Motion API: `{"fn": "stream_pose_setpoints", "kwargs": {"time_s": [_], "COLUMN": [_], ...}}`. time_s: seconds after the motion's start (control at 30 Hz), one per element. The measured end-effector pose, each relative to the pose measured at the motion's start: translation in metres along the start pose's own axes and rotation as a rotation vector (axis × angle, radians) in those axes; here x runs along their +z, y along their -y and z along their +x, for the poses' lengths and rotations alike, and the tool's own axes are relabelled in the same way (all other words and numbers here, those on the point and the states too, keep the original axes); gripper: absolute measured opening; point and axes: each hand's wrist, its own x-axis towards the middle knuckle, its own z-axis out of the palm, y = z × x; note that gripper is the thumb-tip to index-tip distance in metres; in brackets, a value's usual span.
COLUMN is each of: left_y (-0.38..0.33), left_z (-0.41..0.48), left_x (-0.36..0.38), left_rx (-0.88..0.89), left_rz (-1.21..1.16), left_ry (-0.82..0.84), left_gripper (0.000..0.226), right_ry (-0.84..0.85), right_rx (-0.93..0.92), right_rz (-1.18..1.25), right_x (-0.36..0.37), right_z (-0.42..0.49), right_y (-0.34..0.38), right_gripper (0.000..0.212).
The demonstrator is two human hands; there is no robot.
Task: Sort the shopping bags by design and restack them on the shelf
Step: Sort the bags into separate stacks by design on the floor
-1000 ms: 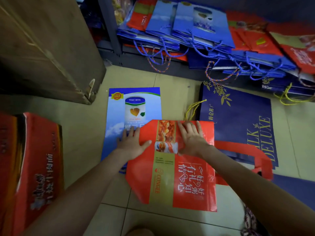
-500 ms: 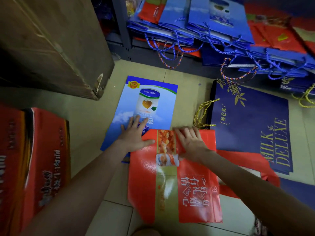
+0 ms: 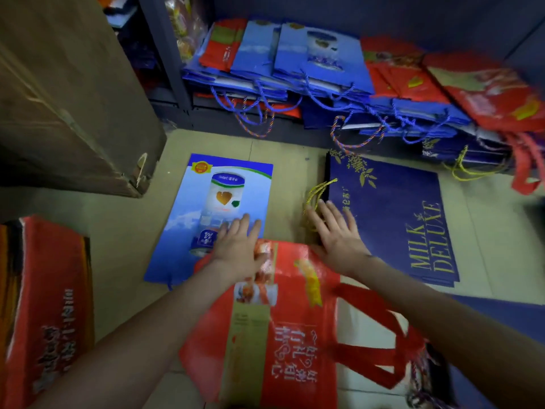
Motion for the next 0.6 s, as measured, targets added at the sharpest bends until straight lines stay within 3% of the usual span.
{"fn": "stream_pose_setpoints", "kwargs": {"time_s": [0.17,0.37,0.6], "left_y": [-0.055,-0.129,-0.184], "left_z": [0.069,0.141,0.19], "left_x": [-0.069,-0.126,-0.139], "left_rx": [-0.021,0.1,0.165], "left_rz": [-0.088,-0.147,-0.058], "left_ry": [-0.192,-0.366,-0.343], "left_gripper": [0.078,0.079,0.083], "right_ry": [-0.152,-0.236,-0.053], "right_rx": [0.164,0.459,0.705], "right_rz": [-0.064,-0.071,-0.142], "right_x": [-0.049,-0.093,-0.096], "right_z": [0.016,0.039,0.038], "right_y": [-0.076,-0.173,-0.277], "right_gripper": [0.09,0.085,0.089]}}
